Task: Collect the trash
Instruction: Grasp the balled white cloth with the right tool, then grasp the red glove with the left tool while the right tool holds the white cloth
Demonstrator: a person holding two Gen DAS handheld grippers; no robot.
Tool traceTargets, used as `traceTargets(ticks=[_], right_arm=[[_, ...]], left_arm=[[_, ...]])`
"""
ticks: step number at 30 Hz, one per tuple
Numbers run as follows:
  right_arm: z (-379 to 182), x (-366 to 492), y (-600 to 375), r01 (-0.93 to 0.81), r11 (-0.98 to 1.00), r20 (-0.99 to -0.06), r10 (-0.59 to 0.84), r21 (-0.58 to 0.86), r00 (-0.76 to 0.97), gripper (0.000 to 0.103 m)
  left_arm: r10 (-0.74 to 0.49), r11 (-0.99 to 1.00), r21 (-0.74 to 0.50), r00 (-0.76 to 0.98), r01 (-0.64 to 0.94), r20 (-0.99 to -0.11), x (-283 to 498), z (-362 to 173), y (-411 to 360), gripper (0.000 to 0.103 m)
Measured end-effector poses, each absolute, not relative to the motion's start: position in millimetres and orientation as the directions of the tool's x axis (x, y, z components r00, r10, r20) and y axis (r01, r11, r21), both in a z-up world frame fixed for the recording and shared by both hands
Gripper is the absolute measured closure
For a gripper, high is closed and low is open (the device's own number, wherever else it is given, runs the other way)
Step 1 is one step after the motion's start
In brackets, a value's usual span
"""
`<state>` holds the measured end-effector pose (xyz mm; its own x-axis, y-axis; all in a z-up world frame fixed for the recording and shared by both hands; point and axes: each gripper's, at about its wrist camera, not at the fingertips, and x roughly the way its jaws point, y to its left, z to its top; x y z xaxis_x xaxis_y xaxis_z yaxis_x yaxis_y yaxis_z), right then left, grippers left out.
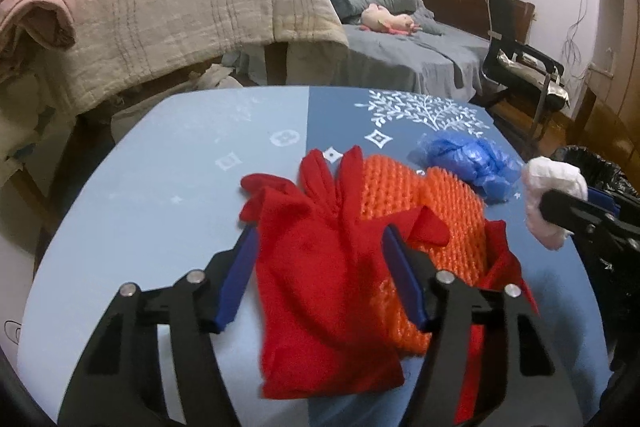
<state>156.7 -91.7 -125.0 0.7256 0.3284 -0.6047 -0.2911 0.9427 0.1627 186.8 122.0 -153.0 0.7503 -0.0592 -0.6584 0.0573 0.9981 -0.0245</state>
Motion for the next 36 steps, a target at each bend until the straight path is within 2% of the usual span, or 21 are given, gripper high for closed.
traceTargets(ticks=[2, 6, 9, 11, 21, 23, 25, 26, 27, 30, 32, 35, 36], right_arm=[[-127.7, 156.1, -93.8, -0.287, 0.944, -0.61, 0.326, 0.166, 0.722, 0.065], [-131.5, 155.1, -95.1, -0.281, 0.945, -0.619, 0.323, 0.169, 0.716, 0.065], [-131.2, 154.8, -96.0, -0.278, 0.945, -0.621, 0.324, 0.173, 0.714, 0.065], [-131.1, 154.3, -95.7, -0.279, 0.945, -0.619, 0.324, 0.172, 0.716, 0.065], [-125.4, 150.8, -99.9, -0.275, 0.946, -0.606, 0.323, 0.175, 0.727, 0.065], [-125.3, 150.4, -99.9, -0.274, 0.946, -0.609, 0.321, 0.173, 0.725, 0.065], [-124.9, 149.8, -100.7, -0.273, 0.946, -0.612, 0.32, 0.173, 0.723, 0.065], [-125.1, 149.2, -101.5, -0.272, 0.947, -0.613, 0.319, 0.172, 0.722, 0.065], [-125.3, 149.1, -101.7, -0.271, 0.947, -0.616, 0.317, 0.171, 0.721, 0.065], [-127.0, 149.4, -102.8, -0.269, 0.949, -0.623, 0.313, 0.166, 0.717, 0.065], [-128.2, 150.3, -103.4, -0.267, 0.95, -0.628, 0.309, 0.163, 0.714, 0.065], [-131.4, 151.3, -103.5, -0.264, 0.951, -0.636, 0.305, 0.161, 0.709, 0.065], [-132.2, 151.6, -103.5, -0.263, 0.951, -0.638, 0.304, 0.162, 0.707, 0.065]], left_arm=[[-0.067, 0.998, -0.032, 0.732, 0.061, -0.678, 191.8, -158.9, 120.9, 0.053], [-0.094, 0.995, -0.047, 0.7, 0.087, -0.708, 198.4, -166.7, 118.8, 0.083], [-0.108, 0.994, -0.055, 0.698, 0.098, -0.708, 198.7, -166.9, 119.4, 0.098], [-0.103, 0.994, -0.052, 0.706, 0.094, -0.7, 196.5, -164.8, 119.9, 0.103], [-0.082, 0.997, -0.055, 0.76, 0.06, -0.644, 182.9, -140.9, 128.9, 0.103], [-0.09, 0.996, -0.057, 0.749, 0.07, -0.657, 185.1, -143.5, 128.2, 0.102], [-0.103, 0.995, -0.065, 0.728, 0.08, -0.678, 188.8, -148.6, 125.7, 0.092], [-0.101, 0.995, -0.063, 0.719, 0.079, -0.687, 190.8, -151.4, 124.5, 0.069], [-0.098, 0.995, -0.062, 0.718, 0.076, -0.689, 192.1, -153.5, 122.8, 0.051], [-0.079, 0.997, -0.048, 0.707, 0.064, -0.703, 196.5, -160.8, 120.1, 0.039], [-0.084, 0.996, -0.056, 0.688, 0.062, -0.721, 199.2, -167.7, 120.2, 0.036], [-0.087, 0.996, -0.061, 0.671, 0.061, -0.736, 201.2, -173.7, 121.1, 0.035], [-0.089, 0.996, -0.066, 0.67, 0.059, -0.737, 201.6, -173.7, 122.4, 0.041]])
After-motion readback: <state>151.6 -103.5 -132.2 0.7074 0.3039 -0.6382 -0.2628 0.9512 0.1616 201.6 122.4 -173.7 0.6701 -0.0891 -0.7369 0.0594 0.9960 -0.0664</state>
